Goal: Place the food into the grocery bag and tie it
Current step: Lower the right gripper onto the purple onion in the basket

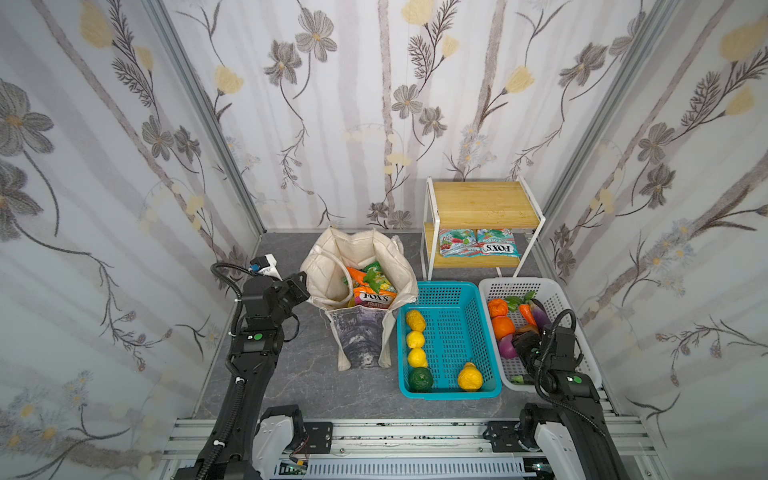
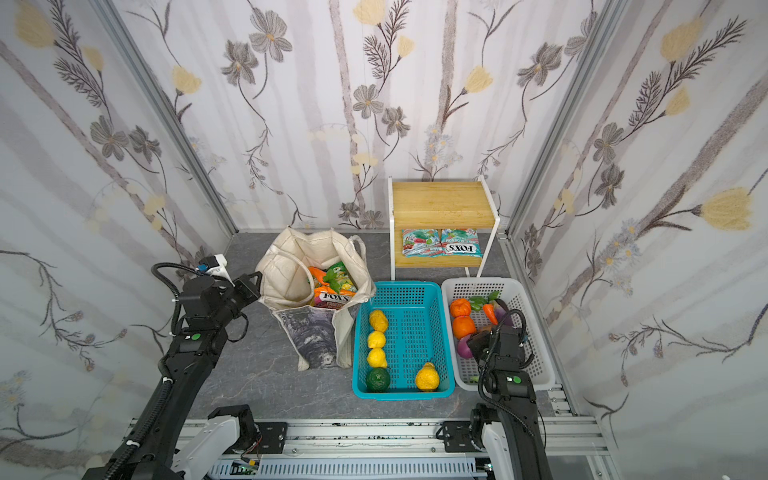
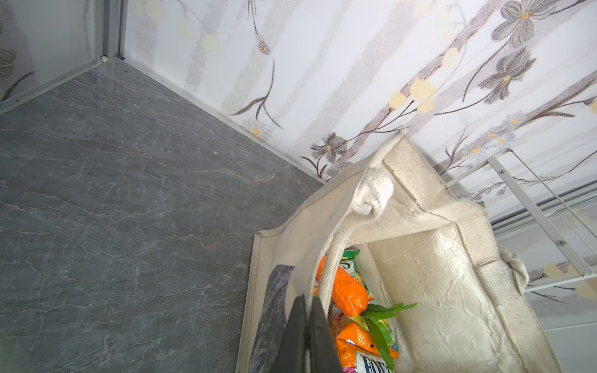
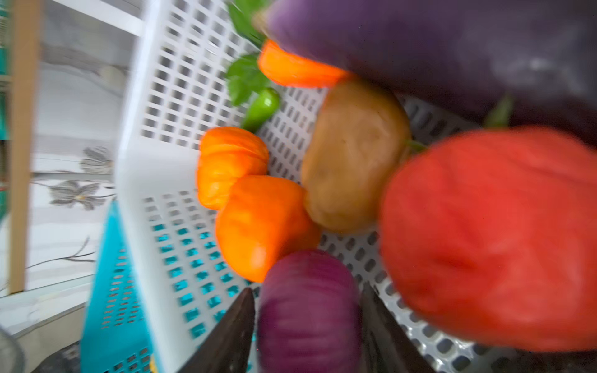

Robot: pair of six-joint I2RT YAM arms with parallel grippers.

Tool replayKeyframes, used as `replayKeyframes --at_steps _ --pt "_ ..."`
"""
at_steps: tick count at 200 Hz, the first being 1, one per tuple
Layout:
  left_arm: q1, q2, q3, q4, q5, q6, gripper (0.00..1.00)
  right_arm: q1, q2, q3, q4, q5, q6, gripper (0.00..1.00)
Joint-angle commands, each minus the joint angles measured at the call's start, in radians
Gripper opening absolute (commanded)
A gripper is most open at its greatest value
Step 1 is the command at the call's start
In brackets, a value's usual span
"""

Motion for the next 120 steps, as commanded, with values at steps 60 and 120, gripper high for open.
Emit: replayKeyframes --at_steps 60,120 --pt "0.001 -0.006 0.005 0.028 0.008 -0.004 0.00 -0.001 -0.036 0.080 -0.040 -0.031 -0.100 0.61" --pt "0.002 -0.006 0.005 0.028 0.009 -0.004 0.00 -0.001 -0.035 -0.025 -0.061 -0.004 -0.097 0.76"
